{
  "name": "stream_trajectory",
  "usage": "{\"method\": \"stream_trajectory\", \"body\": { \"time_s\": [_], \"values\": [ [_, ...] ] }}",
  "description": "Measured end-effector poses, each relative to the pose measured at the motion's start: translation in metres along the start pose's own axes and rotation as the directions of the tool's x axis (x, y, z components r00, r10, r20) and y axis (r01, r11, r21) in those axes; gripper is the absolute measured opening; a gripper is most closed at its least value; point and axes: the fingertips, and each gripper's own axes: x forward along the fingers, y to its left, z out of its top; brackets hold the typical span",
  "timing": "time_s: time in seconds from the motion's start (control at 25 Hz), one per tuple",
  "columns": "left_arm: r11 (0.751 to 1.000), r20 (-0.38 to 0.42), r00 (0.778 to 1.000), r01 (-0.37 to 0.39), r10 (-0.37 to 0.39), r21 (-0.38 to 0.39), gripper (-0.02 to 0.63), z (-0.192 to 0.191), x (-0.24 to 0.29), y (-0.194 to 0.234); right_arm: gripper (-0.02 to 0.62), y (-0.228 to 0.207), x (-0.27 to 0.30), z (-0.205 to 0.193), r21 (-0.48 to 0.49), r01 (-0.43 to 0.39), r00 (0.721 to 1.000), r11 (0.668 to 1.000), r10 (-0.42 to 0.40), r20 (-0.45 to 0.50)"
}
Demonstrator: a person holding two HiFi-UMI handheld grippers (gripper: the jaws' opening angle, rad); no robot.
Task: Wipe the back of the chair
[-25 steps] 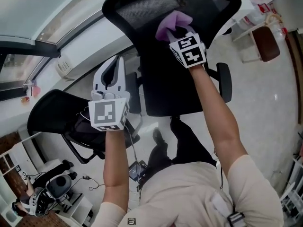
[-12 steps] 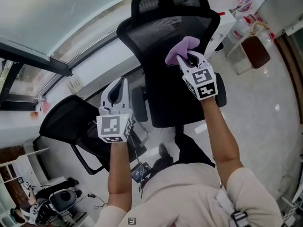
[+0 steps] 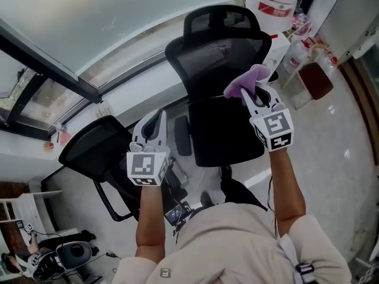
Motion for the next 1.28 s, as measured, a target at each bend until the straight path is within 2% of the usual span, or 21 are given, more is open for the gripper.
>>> {"method": "stream_trajectory", "body": {
  "time_s": [0.4, 0.76, 0.96, 1.28],
  "values": [
    [1.000, 0.057, 0.998, 0.009, -0.008, -0.018, 0.008, 0.029, -0.060, -0.002, 0.049, 0.036, -0.083, 0.046, -0.018, 0.021, 0.999, 1.000, -0.020, 0.048],
    [1.000, 0.087, 0.996, 0.015, -0.014, -0.014, 0.008, 0.041, -0.099, -0.005, 0.049, 0.056, -0.135, 0.055, -0.039, 0.049, 0.998, 0.998, -0.048, 0.047],
    [1.000, 0.096, 0.995, 0.023, -0.022, -0.010, 0.008, 0.044, -0.111, -0.011, 0.046, 0.062, -0.150, 0.055, -0.072, 0.053, 0.998, 0.996, -0.051, 0.026],
    [1.000, 0.102, 0.994, 0.030, -0.029, -0.006, 0.008, 0.047, -0.122, -0.019, 0.044, 0.064, -0.168, 0.055, -0.064, 0.064, 0.998, 0.996, -0.063, 0.025]
  ]
}}
